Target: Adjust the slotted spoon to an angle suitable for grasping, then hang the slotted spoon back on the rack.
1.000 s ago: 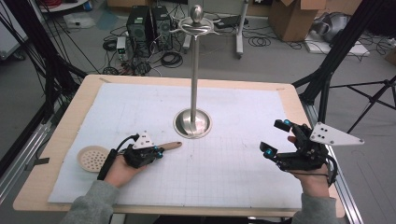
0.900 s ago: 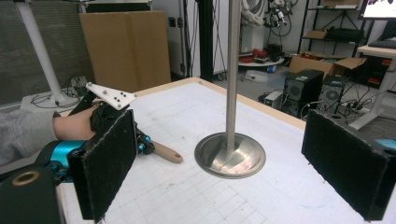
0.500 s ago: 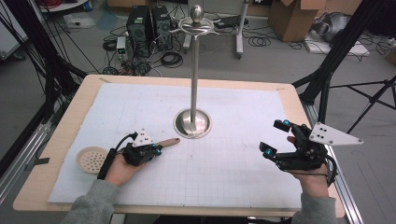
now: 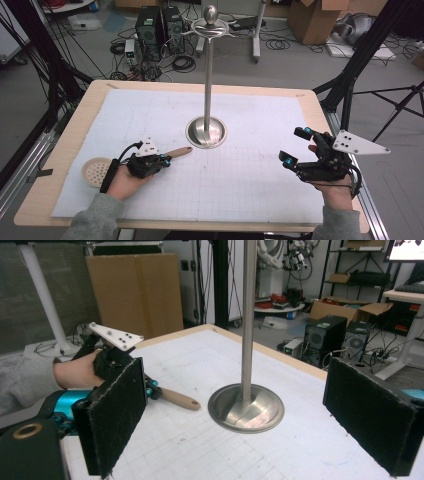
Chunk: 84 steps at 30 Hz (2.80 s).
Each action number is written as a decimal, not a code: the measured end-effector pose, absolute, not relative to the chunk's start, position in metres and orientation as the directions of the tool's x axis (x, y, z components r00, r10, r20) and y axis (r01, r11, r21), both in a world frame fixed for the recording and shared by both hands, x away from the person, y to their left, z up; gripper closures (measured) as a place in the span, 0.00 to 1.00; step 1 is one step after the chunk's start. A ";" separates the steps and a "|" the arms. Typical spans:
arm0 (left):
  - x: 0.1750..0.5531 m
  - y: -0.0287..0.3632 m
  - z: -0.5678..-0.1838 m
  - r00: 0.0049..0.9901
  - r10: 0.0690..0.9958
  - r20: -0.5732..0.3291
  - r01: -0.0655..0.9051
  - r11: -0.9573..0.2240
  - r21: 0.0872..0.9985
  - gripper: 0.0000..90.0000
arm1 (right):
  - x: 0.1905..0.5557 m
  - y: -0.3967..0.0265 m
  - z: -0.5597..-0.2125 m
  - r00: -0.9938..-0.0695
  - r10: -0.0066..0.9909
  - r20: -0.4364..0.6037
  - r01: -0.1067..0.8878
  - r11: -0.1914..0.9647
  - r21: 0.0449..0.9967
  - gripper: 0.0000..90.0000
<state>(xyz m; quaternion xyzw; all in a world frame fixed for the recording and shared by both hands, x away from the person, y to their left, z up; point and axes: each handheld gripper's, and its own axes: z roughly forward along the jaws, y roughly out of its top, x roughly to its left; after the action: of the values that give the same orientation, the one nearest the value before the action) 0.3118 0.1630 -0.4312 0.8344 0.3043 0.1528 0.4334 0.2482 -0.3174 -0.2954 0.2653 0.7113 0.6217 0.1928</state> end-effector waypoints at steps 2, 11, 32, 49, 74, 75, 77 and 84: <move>0.308 0.169 -0.423 0.775 0.632 -0.012 0.365 -0.433 0.824 1.00 | 0.249 -0.317 -0.295 -0.787 0.615 0.055 0.136 0.086 0.987 0.11; 0.305 0.206 -0.404 0.769 0.640 -0.008 0.363 -0.425 0.829 1.00 | 0.253 -0.309 -0.295 -0.797 0.602 0.043 0.132 0.104 0.986 0.11; 0.309 0.243 -0.391 0.825 0.562 -0.061 0.350 -0.422 0.836 0.50 | 0.254 -0.311 -0.297 -0.799 0.599 0.054 0.143 0.101 0.985 0.11; 0.299 0.247 -0.382 0.865 0.497 -0.072 0.313 -0.420 0.852 0.08 | 0.261 -0.307 -0.297 -0.807 0.588 0.059 0.135 0.086 0.987 0.11; 0.299 0.259 -0.387 0.851 0.525 -0.017 0.306 -0.469 0.829 0.24 | 0.271 -0.295 -0.298 -0.824 0.564 0.061 0.139 0.098 0.985 0.11; 0.300 0.259 -0.387 0.853 0.522 -0.015 0.305 -0.474 0.826 0.24 | 0.270 -0.295 -0.298 -0.823 0.565 0.060 0.138 0.097 0.986 0.11; 0.302 0.257 -0.389 0.857 0.516 -0.017 0.306 -0.482 0.821 0.24 | 0.268 -0.297 -0.299 -0.822 0.566 0.057 0.138 0.102 0.985 0.11; 0.313 0.248 -0.395 0.868 0.495 -0.037 0.328 -0.516 0.791 0.26 | 0.261 -0.305 -0.299 -0.810 0.584 0.059 0.143 0.098 0.985 0.11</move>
<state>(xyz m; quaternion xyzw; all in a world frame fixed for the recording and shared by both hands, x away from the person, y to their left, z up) 0.3129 0.2481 -0.3949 0.8652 0.2377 0.0971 0.4307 0.2614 -0.3052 -0.2993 0.2525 0.7194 0.6223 0.1774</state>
